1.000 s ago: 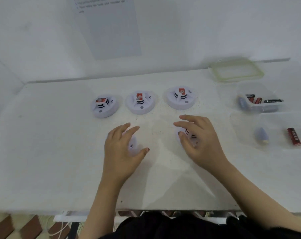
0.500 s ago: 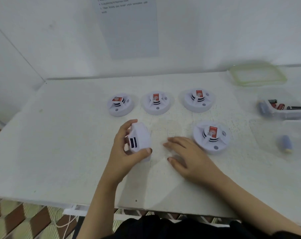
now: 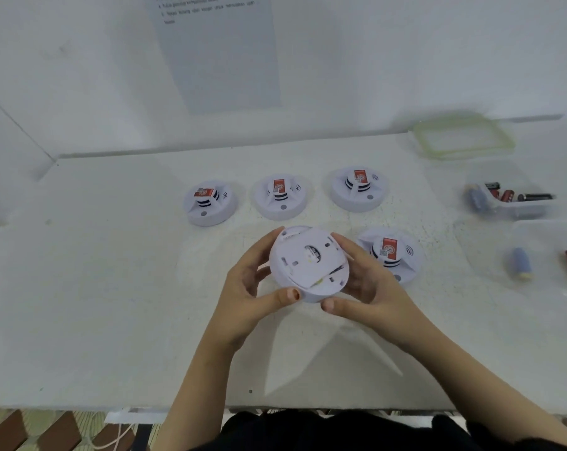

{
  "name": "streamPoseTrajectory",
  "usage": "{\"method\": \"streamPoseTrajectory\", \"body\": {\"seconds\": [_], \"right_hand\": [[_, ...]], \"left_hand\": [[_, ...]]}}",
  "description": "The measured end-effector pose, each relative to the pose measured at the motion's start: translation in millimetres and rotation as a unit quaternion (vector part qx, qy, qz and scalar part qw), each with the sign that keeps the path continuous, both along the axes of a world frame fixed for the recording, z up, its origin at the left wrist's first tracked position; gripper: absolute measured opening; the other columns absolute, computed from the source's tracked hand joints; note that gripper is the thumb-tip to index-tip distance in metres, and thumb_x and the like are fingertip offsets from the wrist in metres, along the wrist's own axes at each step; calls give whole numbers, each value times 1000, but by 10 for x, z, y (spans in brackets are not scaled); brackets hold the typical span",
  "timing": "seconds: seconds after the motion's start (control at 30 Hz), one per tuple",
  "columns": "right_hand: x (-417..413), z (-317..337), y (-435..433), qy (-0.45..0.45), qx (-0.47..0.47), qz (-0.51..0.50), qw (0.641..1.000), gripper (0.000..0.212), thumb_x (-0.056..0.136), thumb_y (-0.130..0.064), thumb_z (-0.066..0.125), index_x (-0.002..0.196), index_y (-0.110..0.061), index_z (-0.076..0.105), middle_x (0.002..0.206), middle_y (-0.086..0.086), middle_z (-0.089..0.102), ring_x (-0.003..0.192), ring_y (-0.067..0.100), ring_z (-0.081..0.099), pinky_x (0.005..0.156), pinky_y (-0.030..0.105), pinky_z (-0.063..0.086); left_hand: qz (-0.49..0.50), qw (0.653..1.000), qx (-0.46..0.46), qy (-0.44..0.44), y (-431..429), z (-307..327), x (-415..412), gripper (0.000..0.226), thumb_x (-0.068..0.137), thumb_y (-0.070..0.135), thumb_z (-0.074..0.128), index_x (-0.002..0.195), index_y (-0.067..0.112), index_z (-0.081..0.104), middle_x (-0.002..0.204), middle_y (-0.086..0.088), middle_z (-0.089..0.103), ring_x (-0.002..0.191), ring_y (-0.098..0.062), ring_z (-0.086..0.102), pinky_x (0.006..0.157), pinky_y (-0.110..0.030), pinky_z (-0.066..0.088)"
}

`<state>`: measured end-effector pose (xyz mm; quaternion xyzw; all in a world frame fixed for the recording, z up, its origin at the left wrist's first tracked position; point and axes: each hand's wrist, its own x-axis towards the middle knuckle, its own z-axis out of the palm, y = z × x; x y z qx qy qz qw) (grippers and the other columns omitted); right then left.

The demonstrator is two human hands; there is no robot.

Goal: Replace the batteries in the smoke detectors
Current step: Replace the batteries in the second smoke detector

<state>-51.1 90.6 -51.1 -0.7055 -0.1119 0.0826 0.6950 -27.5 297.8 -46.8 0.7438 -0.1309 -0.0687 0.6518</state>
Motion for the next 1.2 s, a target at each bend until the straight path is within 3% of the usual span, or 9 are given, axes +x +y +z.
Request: {"method": "streamPoseTrajectory", "body": {"seconds": [0.1, 0.2, 0.37, 0.5, 0.6, 0.67, 0.87, 1.0, 1.2], "right_hand": [[14, 16, -30, -6, -9, -26, 1000, 81, 68, -12, 80, 135, -34, 39, 129, -15, 58, 119, 8, 56, 95, 22, 47], [18, 53, -37, -10, -15, -65, 998, 85, 63, -14, 85, 135, -30, 43, 127, -9, 61, 115, 6, 58, 91, 18, 48], [7, 45, -6, -31, -69, -120, 990, 83, 57, -23, 86, 129, -35, 48, 123, -8, 63, 113, 2, 58, 87, 12, 47], [6, 77, -46, -23, -47, -106, 993, 78, 60, -24, 82, 130, -32, 49, 123, -8, 63, 116, 7, 58, 93, 20, 48], [23, 114, -92, -35, -25, -104, 994, 69, 65, -21, 78, 129, -27, 53, 124, -6, 64, 118, 11, 58, 98, 39, 49], [31, 131, -107, -44, -16, -112, 993, 65, 65, -18, 78, 126, -27, 55, 121, -7, 65, 116, 12, 59, 97, 43, 49], [24, 125, -113, -58, -52, -120, 990, 54, 65, -22, 80, 116, -26, 62, 106, -10, 71, 106, 7, 64, 92, 37, 53], [60, 149, -168, -87, -67, -99, 989, 42, 77, -27, 75, 117, -26, 61, 113, -15, 68, 105, 6, 64, 87, 24, 52], [165, 215, -241, -107, -117, -30, 987, 58, 77, -41, 68, 131, -36, 49, 129, -16, 57, 112, 8, 60, 93, 29, 50]], "left_hand": [[-7, 1000, -12, 5, 13, -12, 20, 78, 69, 23, 76, 140, 10, 46, 139, -2, 56, 133, -22, 47, 108, -45, 40], [-38, 999, -9, 20, -6, 4, 15, 76, 76, 22, 70, 145, 13, 39, 145, 0, 49, 137, -16, 42, 109, -35, 40], [-37, 997, 73, -5, -99, 5, 19, 100, 60, 38, 81, 146, 32, 32, 145, 14, 40, 134, -1, 38, 103, -25, 43], [11, 995, 92, -35, -111, 31, 59, 104, 50, 47, 83, 143, 31, 40, 135, 10, 45, 128, 2, 42, 105, -27, 42], [21, 997, 66, -44, -81, 41, 83, 95, 55, 40, 84, 141, 25, 46, 134, 13, 54, 128, -6, 47, 105, -33, 43], [13, 997, 55, -44, -77, 37, 78, 91, 61, 32, 84, 142, 19, 45, 138, 10, 54, 131, -11, 47, 106, -36, 41], [32, 997, 43, -53, -194, 43, 41, 92, 57, 12, 88, 138, 19, 45, 132, 9, 57, 126, -10, 51, 97, -22, 46], [54, 994, 54, -78, -197, 43, 26, 89, 55, 14, 90, 134, 17, 50, 127, 4, 61, 123, -18, 54, 98, -33, 49], [72, 990, 77, -98, -264, 71, -50, 92, 51, 16, 93, 133, 21, 53, 121, 9, 64, 118, -12, 57, 93, -25, 51]]}}
